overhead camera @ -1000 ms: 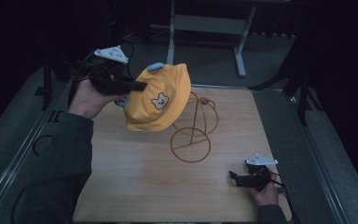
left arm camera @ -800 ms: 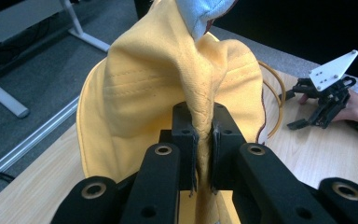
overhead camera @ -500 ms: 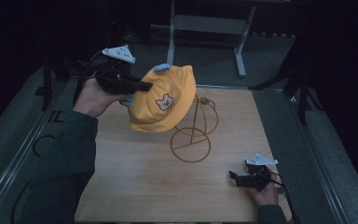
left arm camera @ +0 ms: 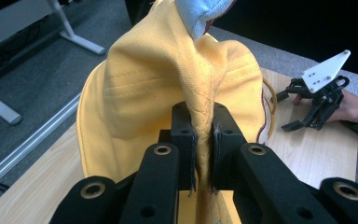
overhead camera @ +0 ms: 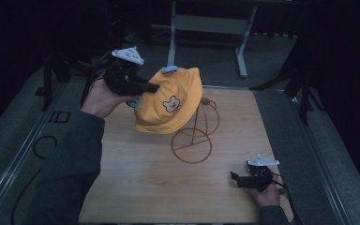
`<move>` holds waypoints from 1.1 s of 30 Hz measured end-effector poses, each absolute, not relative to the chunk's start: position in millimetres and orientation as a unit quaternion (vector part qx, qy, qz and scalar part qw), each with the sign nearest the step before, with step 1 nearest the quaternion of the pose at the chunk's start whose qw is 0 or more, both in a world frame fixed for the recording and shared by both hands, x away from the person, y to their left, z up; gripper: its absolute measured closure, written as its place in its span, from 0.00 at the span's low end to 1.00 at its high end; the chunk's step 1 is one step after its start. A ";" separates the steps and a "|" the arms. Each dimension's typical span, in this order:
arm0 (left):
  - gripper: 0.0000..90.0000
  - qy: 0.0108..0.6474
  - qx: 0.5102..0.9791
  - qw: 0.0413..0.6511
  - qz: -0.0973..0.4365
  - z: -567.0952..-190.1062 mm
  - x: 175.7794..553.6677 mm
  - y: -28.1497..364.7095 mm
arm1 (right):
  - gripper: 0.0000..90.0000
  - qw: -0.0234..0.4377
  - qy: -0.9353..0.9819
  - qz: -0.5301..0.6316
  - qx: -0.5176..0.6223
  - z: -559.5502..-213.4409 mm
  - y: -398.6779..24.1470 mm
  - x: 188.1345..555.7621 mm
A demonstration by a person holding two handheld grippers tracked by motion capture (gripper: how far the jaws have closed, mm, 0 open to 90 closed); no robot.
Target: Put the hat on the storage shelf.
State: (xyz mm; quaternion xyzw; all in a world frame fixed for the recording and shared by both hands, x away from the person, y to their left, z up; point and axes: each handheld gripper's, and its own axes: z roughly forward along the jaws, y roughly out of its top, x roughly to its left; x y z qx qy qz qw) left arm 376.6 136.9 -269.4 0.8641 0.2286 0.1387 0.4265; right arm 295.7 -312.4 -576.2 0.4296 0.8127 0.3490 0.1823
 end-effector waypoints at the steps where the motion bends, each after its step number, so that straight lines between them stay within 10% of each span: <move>1: 0.92 0.227 0.865 0.426 0.138 -269.0 376.8 135.9 | 0.14 0.182 0.813 0.349 0.430 -576.1 -312.4 295.7; 33: 0.90 0.213 0.868 0.433 0.116 -275.1 388.1 95.3 | 0.14 0.182 0.813 0.349 0.430 -576.2 -312.4 295.8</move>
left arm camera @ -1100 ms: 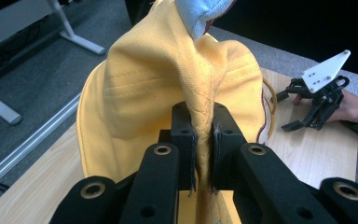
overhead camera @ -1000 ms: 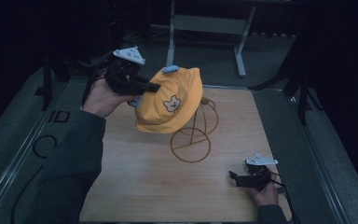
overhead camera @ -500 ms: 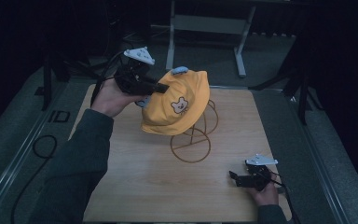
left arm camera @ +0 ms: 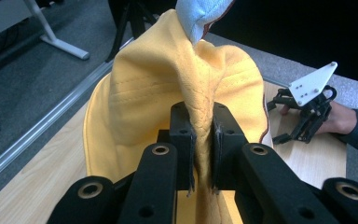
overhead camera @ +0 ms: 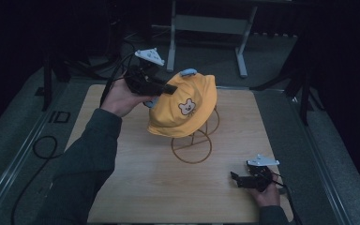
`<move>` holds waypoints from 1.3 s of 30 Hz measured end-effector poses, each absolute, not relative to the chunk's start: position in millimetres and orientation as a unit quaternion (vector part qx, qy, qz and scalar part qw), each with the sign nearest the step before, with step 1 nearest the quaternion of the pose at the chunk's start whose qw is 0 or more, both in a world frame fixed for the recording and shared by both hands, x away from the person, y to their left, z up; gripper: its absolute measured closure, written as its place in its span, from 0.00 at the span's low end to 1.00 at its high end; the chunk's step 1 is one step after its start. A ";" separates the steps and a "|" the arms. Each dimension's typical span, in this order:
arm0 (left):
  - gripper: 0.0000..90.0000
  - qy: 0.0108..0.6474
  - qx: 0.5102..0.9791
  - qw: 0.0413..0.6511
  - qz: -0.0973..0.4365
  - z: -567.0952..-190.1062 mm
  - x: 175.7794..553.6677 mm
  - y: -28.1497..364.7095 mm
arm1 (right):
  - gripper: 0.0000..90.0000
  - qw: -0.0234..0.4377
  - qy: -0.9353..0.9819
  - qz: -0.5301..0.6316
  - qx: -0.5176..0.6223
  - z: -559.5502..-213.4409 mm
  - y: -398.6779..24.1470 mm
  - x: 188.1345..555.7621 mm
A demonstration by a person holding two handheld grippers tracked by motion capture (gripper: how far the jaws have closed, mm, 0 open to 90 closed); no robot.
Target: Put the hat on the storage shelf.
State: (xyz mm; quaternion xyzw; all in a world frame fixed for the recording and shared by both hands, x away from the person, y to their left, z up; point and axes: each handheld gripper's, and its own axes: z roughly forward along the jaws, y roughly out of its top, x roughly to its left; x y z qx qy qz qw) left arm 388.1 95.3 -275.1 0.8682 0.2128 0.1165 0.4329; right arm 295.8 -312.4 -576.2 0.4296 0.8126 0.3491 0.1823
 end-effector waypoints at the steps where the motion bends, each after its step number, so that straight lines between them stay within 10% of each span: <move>1: 0.90 0.213 0.868 0.432 0.117 -275.5 388.5 93.7 | 0.14 0.182 0.813 0.349 0.430 -576.2 -312.4 295.7; 39: 0.88 0.221 0.876 0.411 0.120 -291.9 410.3 28.9 | 0.14 0.183 0.813 0.350 0.429 -576.2 -312.4 295.8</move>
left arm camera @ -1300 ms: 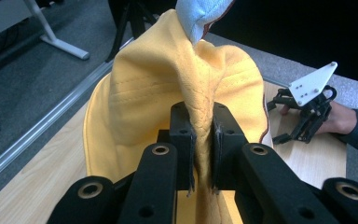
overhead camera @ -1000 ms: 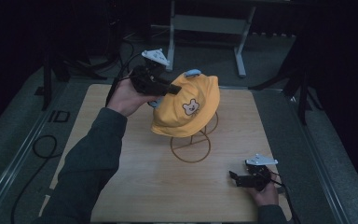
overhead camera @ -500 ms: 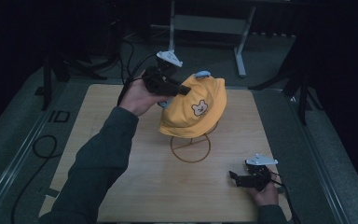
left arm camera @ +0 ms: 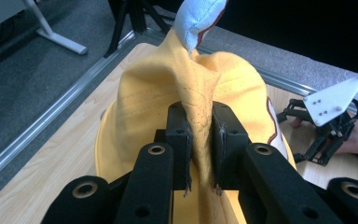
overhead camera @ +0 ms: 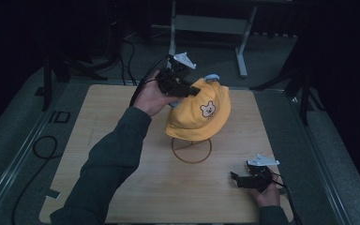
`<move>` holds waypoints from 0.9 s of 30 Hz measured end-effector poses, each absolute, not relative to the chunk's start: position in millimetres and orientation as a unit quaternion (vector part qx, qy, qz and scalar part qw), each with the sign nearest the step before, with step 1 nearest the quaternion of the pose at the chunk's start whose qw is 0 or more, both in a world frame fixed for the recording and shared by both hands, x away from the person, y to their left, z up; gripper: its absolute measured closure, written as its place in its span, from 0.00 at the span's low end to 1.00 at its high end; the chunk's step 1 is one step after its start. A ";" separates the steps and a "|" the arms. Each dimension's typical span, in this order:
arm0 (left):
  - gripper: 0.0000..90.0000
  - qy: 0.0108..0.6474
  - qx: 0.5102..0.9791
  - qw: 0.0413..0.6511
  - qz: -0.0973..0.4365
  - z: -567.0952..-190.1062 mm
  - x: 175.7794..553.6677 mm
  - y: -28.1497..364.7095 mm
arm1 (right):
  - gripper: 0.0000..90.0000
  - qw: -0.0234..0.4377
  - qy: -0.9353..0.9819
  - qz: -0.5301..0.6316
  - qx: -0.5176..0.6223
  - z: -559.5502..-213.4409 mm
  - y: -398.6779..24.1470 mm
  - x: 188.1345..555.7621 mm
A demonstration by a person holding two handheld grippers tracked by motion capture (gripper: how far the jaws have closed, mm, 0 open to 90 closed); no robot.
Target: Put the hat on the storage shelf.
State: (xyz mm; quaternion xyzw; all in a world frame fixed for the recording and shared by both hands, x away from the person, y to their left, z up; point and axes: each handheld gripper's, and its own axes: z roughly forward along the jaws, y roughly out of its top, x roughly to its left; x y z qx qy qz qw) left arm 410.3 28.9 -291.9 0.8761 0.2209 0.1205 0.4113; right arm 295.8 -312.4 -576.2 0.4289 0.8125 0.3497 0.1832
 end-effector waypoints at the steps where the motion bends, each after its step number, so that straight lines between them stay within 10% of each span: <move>1: 0.88 0.222 0.876 0.410 0.120 -293.3 411.5 27.8 | 0.14 0.183 0.813 0.350 0.429 -576.2 -312.5 295.9; 27: 0.73 0.252 0.867 0.415 0.113 -317.4 421.8 16.5 | 0.15 0.184 0.813 0.350 0.427 -576.3 -312.5 295.5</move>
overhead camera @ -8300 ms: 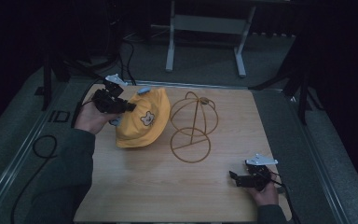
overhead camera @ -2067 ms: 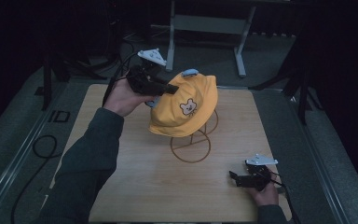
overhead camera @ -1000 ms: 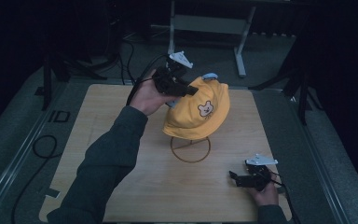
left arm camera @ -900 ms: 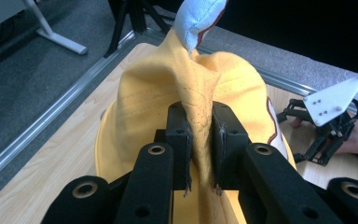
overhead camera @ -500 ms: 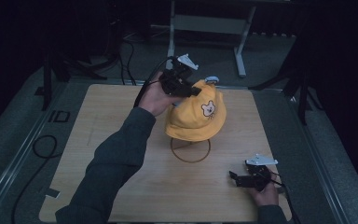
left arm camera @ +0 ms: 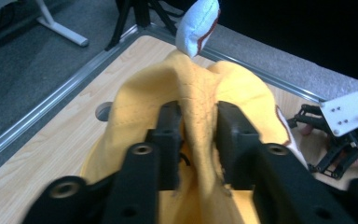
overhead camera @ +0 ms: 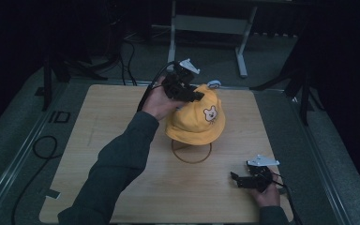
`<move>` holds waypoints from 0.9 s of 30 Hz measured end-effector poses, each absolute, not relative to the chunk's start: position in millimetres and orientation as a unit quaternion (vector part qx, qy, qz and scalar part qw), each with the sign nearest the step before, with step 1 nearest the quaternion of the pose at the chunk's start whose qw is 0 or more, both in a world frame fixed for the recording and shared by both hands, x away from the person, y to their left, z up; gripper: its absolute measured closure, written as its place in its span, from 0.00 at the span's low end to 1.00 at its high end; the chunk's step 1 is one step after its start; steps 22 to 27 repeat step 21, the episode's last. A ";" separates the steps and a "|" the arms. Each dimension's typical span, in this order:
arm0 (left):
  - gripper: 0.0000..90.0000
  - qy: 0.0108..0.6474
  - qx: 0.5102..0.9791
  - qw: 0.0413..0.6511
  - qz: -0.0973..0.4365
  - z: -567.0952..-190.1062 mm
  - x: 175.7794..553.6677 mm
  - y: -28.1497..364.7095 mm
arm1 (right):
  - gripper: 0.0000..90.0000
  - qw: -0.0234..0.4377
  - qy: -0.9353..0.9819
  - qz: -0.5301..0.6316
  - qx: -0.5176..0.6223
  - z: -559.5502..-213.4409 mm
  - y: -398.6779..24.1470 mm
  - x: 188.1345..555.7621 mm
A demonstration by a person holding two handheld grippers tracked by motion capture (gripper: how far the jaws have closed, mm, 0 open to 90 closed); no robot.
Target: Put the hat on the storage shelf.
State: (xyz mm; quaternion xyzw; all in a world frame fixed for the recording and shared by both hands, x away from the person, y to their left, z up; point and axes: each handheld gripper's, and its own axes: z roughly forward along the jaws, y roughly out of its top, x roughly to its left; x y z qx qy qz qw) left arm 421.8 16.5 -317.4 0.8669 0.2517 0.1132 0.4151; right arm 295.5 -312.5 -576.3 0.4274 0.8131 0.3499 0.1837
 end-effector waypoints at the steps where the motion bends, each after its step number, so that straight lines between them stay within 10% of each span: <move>1: 0.70 0.254 0.866 0.417 0.110 -317.4 422.4 17.3 | 0.15 0.184 0.813 0.350 0.428 -576.3 -312.4 295.4; 12: 0.35 0.295 0.830 0.461 0.105 -314.1 424.8 39.6 | 0.14 0.184 0.813 0.350 0.427 -576.3 -312.5 295.4; 27: 0.34 0.316 0.808 0.484 0.112 -312.1 418.2 69.8 | 0.14 0.184 0.813 0.350 0.428 -576.3 -312.4 295.4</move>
